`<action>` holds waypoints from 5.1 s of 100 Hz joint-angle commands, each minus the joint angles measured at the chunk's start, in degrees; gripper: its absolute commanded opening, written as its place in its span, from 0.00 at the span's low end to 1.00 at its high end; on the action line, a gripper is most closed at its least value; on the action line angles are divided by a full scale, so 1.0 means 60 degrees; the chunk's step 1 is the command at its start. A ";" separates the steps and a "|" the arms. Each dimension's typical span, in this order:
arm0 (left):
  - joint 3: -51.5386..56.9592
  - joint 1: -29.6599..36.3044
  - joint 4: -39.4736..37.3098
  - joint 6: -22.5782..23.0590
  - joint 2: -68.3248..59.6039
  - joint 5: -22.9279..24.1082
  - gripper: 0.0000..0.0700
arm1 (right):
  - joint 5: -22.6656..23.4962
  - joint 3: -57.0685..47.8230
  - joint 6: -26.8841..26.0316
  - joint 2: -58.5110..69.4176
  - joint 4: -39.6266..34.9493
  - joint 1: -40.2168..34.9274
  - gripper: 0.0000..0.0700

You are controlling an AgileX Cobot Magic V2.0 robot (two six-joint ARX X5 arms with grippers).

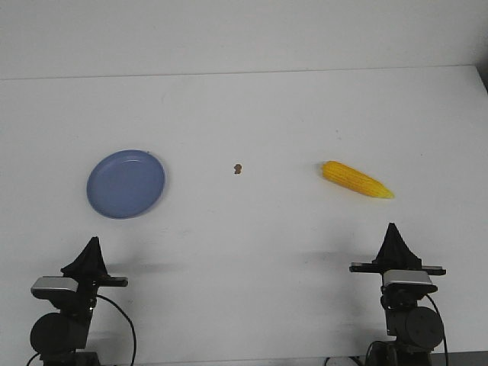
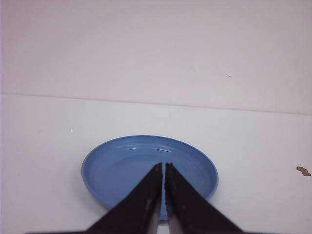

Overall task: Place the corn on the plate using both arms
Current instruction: 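Raise both grippers from rest and open them above the table, then reach the left gripper to the rim of the blue plate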

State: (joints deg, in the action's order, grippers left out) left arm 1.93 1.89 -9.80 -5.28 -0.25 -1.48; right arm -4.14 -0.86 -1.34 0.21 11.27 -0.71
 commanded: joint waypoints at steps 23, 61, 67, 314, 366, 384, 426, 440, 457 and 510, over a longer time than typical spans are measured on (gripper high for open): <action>-0.0186 -0.0004 -0.0098 0.0004 0.0011 0.0007 0.02 | 0.0000 0.0022 -0.0098 -0.0022 0.0113 0.0000 0.02; -0.0186 -0.0004 -0.0098 0.0004 0.0011 0.0004 0.02 | 0.0000 0.0022 -0.0095 -0.0022 0.0113 0.0000 0.02; -0.0186 -0.0004 -0.0098 0.0004 0.0011 0.0004 0.02 | 0.0000 0.0022 -0.0098 -0.0022 0.0113 0.0000 0.02; 0.9300 -0.0131 0.7734 -0.0525 -0.7293 0.0342 0.66 | 0.0699 -0.7785 -0.0532 0.4725 -0.9103 -0.0007 0.71; 1.1482 -0.2011 0.7085 -0.1184 -1.3096 -0.0077 0.66 | 0.0699 -0.7785 -0.0539 0.4725 -0.9100 -0.0007 0.71; 1.1959 -0.2164 0.6834 -0.1137 -1.4604 -0.0084 0.66 | 0.0699 -0.7785 -0.0557 0.4725 -0.9103 -0.0007 0.71; 1.1959 -0.2197 0.6277 -0.1140 -1.6782 -0.0481 0.66 | 0.0703 -0.7785 -0.0568 0.4725 -0.9107 -0.0007 0.71; 1.1959 -0.2197 0.6113 -0.1140 -1.7125 -0.0484 0.66 | 0.0699 -0.7785 -0.0568 0.4725 -0.9107 -0.0007 0.71; 1.1959 -0.2197 0.5971 -0.1147 -1.7296 -0.0488 0.66 | 0.0699 -0.7785 -0.0572 0.4725 -0.9107 -0.0007 0.71; 1.1959 -0.2266 0.5861 -0.1045 -1.7292 -0.1490 0.01 | 0.0703 -0.7785 -0.0645 0.4725 -0.9107 -0.0007 0.71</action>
State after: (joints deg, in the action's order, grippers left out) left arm 72.73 -11.27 25.19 -11.73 -102.80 -8.29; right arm -0.01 -46.57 -4.51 28.40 -43.90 -0.73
